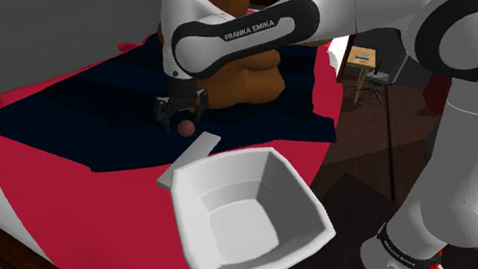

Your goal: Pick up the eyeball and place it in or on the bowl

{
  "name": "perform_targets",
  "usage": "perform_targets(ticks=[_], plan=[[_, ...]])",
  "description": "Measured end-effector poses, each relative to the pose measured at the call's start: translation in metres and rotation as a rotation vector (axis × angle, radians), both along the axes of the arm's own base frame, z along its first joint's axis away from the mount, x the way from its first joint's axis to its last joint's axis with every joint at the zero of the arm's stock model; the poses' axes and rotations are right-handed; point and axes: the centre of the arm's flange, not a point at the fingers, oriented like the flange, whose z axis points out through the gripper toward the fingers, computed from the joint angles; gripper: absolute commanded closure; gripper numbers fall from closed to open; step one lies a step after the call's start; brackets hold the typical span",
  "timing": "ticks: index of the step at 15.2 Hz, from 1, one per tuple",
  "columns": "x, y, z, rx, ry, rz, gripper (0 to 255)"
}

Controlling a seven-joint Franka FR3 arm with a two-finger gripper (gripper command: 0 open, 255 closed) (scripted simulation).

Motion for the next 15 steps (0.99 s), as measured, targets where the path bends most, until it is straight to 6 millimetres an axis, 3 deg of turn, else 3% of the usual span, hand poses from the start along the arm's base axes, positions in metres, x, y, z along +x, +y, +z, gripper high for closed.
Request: perform_targets(ticks=[3,4,15], plan=[[0.0000,0.0000,-0.0003,0.000,0.000,0.000,0],[0.0000,0.0000,-0.0003,0.000,0.000,0.000,255],[0.0002,-0.0002,0.0026,0.000,0.000,0.000,255]])
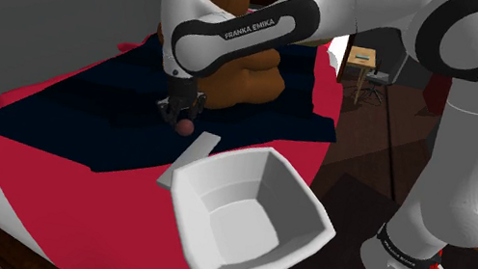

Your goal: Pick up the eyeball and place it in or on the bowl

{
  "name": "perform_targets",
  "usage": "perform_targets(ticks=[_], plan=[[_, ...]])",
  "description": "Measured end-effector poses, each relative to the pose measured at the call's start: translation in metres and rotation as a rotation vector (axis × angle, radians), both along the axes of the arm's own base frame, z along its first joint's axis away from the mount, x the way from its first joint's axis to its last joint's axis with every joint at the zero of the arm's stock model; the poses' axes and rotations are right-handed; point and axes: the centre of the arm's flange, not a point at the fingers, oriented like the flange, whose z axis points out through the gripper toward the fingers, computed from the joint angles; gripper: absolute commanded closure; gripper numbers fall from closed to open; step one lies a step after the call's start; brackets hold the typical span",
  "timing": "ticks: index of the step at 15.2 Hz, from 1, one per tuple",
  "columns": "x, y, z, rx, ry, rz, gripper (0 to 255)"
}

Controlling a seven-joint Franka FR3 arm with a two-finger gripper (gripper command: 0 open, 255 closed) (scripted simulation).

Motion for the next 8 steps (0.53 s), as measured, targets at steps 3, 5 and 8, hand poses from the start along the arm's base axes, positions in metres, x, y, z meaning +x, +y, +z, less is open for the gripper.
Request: perform_targets(ticks=[3,5,8], plan=[[0.000,0.001,0.013,0.000,0.000,0.000,255],[0.001,0.000,0.022,0.000,0.000,0.000,255],[-0.001,0.000,0.040,0.000,-0.001,0.000,255]])
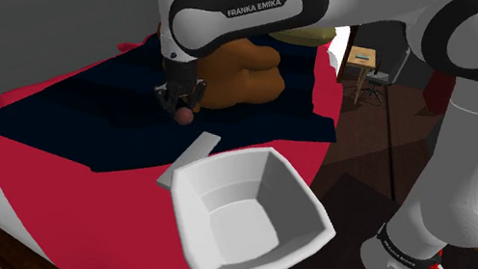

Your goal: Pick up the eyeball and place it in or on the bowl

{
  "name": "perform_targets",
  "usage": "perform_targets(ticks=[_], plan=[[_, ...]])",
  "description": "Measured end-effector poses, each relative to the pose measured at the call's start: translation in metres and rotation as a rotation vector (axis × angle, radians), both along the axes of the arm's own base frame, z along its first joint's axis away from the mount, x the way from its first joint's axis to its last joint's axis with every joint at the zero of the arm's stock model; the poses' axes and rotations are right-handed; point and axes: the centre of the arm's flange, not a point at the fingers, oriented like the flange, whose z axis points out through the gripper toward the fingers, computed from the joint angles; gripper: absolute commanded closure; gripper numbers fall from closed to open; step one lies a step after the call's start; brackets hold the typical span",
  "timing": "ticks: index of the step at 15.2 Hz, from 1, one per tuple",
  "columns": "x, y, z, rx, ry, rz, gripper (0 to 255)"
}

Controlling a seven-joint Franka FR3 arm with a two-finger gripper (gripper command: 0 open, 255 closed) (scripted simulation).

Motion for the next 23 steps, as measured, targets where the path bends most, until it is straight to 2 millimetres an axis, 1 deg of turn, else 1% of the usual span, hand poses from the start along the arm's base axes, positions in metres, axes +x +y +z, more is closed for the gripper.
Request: perform_targets(ticks=[23], plan=[[0.000,0.000,0.120,0.000,0.000,0.000,255]])
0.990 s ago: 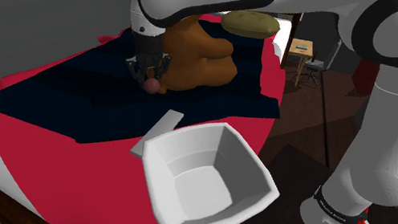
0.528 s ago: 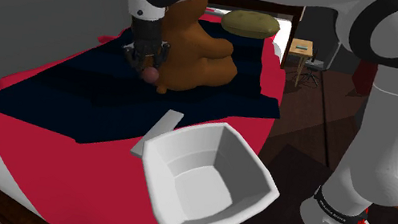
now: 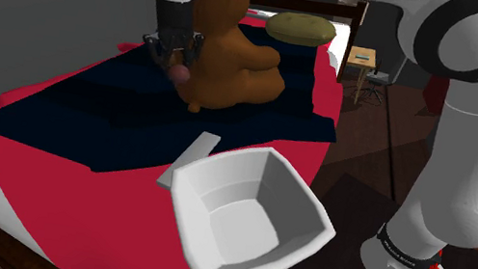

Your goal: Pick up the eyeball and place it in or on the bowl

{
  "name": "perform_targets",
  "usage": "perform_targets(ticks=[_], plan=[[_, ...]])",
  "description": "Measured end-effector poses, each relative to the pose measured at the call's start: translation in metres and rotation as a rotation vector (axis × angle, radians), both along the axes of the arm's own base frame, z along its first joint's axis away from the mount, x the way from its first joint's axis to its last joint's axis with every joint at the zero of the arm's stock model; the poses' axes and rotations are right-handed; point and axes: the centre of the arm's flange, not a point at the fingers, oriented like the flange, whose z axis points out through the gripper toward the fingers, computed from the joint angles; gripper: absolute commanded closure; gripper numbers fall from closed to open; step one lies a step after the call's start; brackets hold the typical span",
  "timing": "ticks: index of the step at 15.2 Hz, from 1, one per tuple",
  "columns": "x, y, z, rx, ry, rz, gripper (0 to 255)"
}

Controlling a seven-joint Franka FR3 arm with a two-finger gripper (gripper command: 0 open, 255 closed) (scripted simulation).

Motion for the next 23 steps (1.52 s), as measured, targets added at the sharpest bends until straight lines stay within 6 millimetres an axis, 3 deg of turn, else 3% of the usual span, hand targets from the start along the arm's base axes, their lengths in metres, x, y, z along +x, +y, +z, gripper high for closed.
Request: perform_targets(ticks=[2,5,23], plan=[[-0.006,0.001,0.005,0.000,0.001,0.000,255],[-0.036,0.013,0.010,0.000,0.000,0.001,255],[-0.268,0.073,0.013,0.000,0.001,0.001,255]])
